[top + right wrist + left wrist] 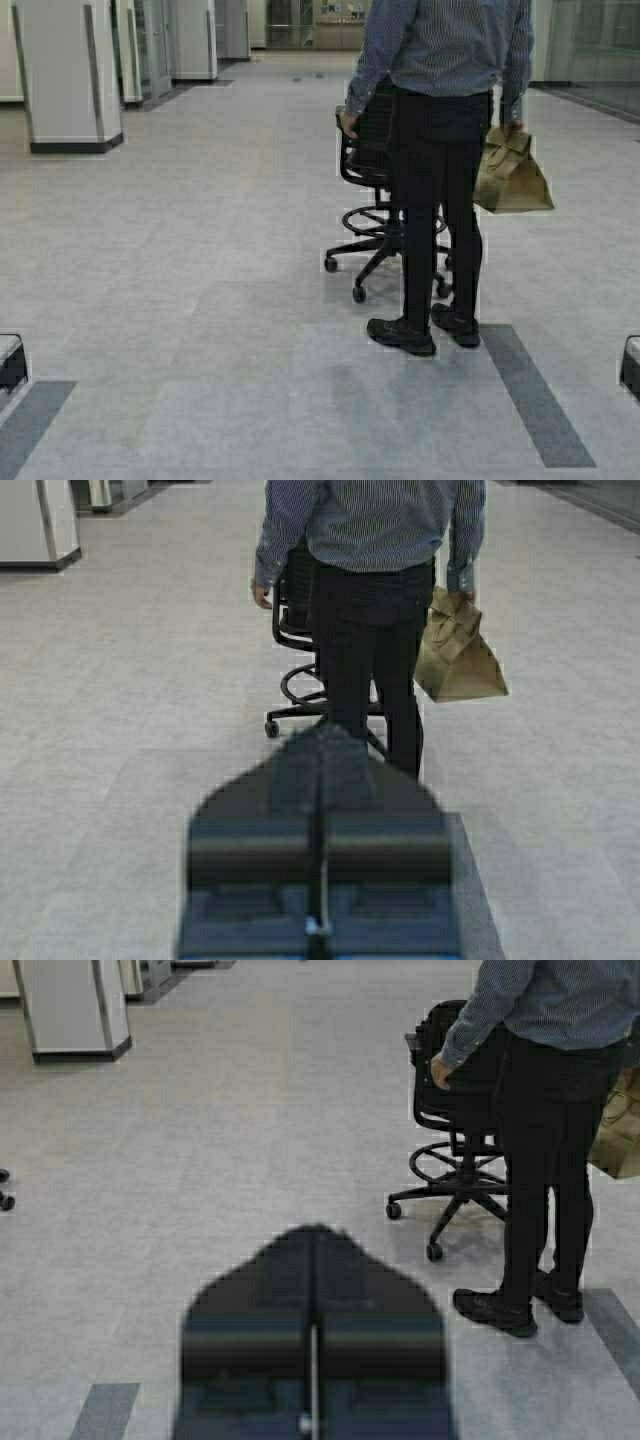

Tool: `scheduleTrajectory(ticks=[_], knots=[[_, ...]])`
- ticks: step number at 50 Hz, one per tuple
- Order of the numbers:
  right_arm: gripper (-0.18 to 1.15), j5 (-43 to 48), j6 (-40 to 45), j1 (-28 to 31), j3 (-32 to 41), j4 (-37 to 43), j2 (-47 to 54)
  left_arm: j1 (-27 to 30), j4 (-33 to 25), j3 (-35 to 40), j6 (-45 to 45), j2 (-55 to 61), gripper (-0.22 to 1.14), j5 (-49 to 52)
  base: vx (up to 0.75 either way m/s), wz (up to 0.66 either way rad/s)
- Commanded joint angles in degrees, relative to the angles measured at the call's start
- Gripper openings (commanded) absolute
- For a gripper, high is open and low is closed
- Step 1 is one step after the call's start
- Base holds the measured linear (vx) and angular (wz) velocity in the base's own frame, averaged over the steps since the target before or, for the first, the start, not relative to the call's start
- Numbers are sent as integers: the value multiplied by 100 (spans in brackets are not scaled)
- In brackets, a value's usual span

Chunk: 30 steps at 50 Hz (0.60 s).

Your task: Navigate to elevator, push the call button, then enter the elevator

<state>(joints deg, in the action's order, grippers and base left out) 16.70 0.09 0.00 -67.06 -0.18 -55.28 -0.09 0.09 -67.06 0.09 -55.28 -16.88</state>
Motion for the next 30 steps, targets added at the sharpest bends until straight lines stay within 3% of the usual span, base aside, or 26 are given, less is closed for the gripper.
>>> scheduleTrajectory(ticks=[1, 7, 30], knots=[[2, 9, -18, 35, -114, 9, 26, -53, -18, 0, -167, 0, -2, 448, 0, 0], [5, 0, -44, 35, -123, 0, 9, -53, 0, 202, -158, 9, 3, 712, 0, 0], [5, -18, -88, -70, -97, 9, 18, -53, 9, 88, -141, 44, 2, 343, 1, -2]])
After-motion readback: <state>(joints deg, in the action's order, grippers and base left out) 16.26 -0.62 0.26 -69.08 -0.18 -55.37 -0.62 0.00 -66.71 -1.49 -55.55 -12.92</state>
